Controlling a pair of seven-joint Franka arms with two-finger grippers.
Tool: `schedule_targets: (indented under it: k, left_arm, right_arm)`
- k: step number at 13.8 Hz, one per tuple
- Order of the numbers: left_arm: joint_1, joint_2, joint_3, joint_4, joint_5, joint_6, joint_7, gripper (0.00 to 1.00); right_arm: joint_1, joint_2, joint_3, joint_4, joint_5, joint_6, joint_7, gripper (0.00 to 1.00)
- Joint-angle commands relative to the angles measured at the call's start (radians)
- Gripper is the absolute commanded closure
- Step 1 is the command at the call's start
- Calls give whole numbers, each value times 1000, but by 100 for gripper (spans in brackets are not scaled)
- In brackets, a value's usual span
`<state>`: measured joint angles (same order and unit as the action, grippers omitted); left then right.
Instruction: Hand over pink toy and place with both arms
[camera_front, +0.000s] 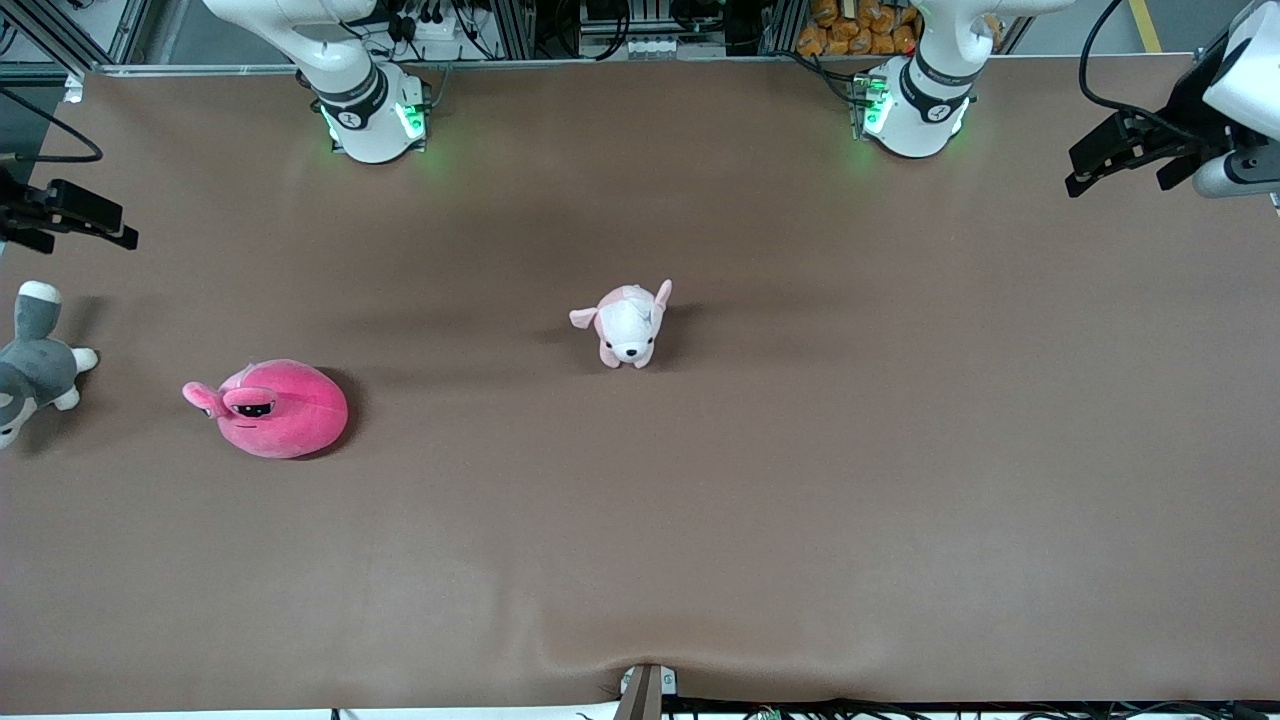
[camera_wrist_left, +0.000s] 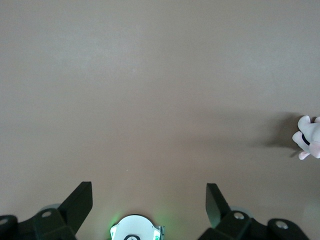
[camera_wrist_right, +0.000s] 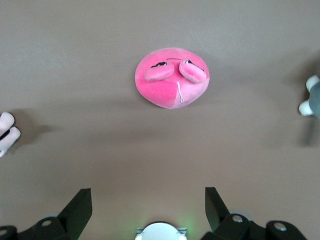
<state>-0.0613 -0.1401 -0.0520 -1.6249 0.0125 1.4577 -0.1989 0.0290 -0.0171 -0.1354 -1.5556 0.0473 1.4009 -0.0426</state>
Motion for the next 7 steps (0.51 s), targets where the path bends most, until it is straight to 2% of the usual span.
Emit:
schedule_targets:
  k: [1, 3, 7]
  left_arm:
    - [3, 43, -3, 51, 33, 1, -14, 0]
    - [4, 59, 3, 89, 35, 0, -2, 0]
    - [3, 62, 3, 89, 37, 0, 1, 0]
  right_arm:
    - [25, -35, -1, -8, -26, -10, 69, 0]
    - [23, -37, -3, -3, -27, -7, 66, 0]
    - [19, -37, -3, -4, -26, 0, -16, 0]
